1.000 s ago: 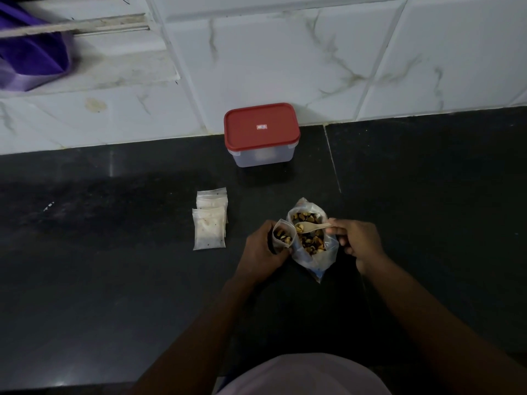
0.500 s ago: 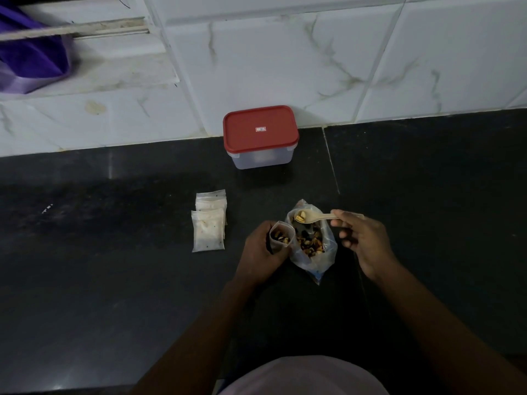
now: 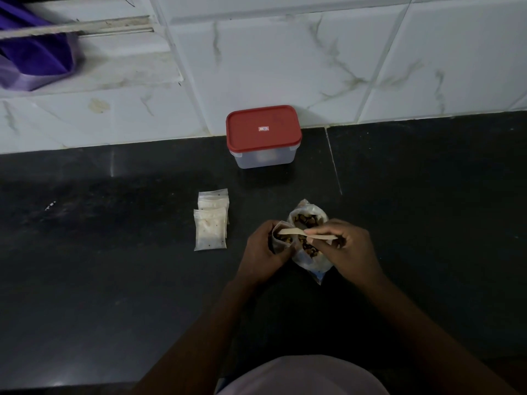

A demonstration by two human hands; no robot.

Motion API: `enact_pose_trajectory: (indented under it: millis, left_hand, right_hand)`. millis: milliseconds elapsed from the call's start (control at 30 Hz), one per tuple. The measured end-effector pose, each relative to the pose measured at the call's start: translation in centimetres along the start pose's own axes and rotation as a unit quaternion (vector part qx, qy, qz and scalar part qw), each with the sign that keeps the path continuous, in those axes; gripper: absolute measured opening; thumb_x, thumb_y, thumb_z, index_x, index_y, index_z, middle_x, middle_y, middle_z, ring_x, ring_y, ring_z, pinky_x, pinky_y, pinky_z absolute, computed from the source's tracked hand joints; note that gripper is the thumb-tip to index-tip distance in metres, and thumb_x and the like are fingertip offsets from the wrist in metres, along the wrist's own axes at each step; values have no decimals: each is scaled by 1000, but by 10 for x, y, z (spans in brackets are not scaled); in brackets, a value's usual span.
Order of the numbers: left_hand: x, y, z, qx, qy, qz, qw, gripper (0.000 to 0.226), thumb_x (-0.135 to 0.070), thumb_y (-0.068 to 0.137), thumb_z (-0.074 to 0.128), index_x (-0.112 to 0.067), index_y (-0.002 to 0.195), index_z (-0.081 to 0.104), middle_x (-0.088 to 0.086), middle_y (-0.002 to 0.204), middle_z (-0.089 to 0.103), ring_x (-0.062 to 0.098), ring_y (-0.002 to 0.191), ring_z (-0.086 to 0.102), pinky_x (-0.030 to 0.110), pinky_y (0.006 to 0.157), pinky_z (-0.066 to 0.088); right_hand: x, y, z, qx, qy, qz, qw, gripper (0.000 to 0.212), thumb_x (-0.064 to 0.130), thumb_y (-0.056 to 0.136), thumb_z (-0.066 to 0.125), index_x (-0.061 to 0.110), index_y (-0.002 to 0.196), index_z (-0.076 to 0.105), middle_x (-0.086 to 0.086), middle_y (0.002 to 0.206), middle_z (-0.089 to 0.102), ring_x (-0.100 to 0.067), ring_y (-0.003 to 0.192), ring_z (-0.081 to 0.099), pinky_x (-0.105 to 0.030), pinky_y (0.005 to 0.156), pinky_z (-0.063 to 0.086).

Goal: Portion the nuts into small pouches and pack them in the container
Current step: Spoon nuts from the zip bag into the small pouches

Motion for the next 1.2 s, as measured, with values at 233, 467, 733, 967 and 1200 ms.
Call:
enact_pose_trajectory:
  millis: [233, 467, 733, 967, 1200]
  left_hand:
    - [1, -3, -2, 19, -19, -6, 1000, 38, -11, 84, 78, -23, 118, 64, -8, 112, 70, 6, 106, 67, 24, 88, 57]
    - [4, -5, -8, 37, -68, -45, 996, 39, -1, 93, 62, -25, 124, 64, -10, 117, 70, 7, 111, 66, 25, 90, 54]
    - [5, -1, -16, 39, -50, -76, 995, 37, -6, 88, 73, -32, 114, 64, -14, 111, 71, -2, 105, 67, 17, 84, 55]
    - [9, 5, -18, 61, -19, -86, 994, 31, -14, 82, 82, -19, 110, 69, -6, 109, 73, 2, 100, 70, 17, 80, 56]
    - [-2, 5, -20, 61, -79, -70, 993, 5, -10, 89, 75, -11, 94, 74, 4, 100, 78, 19, 91, 76, 31, 78, 62]
  right_hand:
    - [-9, -4, -7, -74, 146, 68, 984, 20, 6, 87, 76, 19, 103, 78, 8, 102, 78, -6, 102, 72, -26, 87, 56]
    - [-31, 1, -25, -188, 166, 217, 943, 15, 15, 91, 72, 26, 101, 77, 7, 93, 77, 2, 83, 69, -14, 63, 49]
    - [-36, 6, -11, -31, -61, 198, 978, 14, 33, 91, 73, 34, 106, 74, 15, 102, 68, 1, 95, 64, -26, 82, 54]
    - [-22, 5, -9, -49, -118, 119, 985, 15, 26, 89, 75, 33, 103, 74, 14, 98, 62, 0, 82, 59, -21, 70, 46]
    - [10, 7, -2, -12, 10, 64, 998, 33, 11, 81, 83, 29, 108, 75, 14, 101, 71, 2, 91, 67, -17, 78, 56]
Point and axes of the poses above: each hand's wrist, its own y-axis towards the middle knuckle, its own z-axis out of the palm, x = y × z, the point moved 5 cm from there along y, towards the middle knuckle
